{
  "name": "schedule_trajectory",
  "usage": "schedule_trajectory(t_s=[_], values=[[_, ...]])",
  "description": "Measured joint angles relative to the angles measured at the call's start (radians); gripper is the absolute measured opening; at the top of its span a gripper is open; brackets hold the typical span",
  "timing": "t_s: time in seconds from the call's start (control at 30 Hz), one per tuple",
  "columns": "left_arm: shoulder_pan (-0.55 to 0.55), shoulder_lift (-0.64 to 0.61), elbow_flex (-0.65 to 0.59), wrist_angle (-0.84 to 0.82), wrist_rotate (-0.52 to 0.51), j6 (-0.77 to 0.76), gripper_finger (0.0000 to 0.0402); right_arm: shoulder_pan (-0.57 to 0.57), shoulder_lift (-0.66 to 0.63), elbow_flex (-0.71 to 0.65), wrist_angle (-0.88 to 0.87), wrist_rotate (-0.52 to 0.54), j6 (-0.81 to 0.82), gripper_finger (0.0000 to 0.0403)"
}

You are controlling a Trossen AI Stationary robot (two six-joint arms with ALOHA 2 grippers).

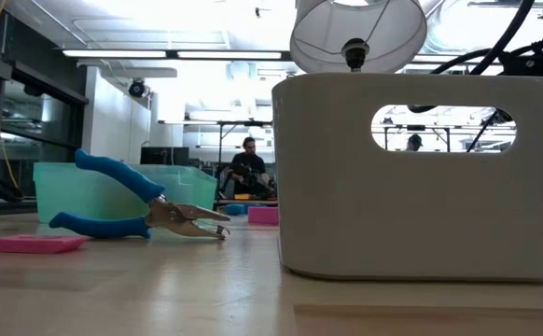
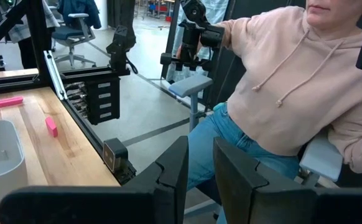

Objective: Pick & Place School Supplies
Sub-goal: Put the crayon box into the green bin

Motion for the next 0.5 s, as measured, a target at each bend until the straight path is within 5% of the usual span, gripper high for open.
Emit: schedule_trajectory(t_s=[0.5], values=[[0.000, 0.000, 0.000, 0.000, 0.000, 0.000, 0.0072, -0.059, 0.000, 0.122, -0.131, -0.018, -0.135, 0.0101]])
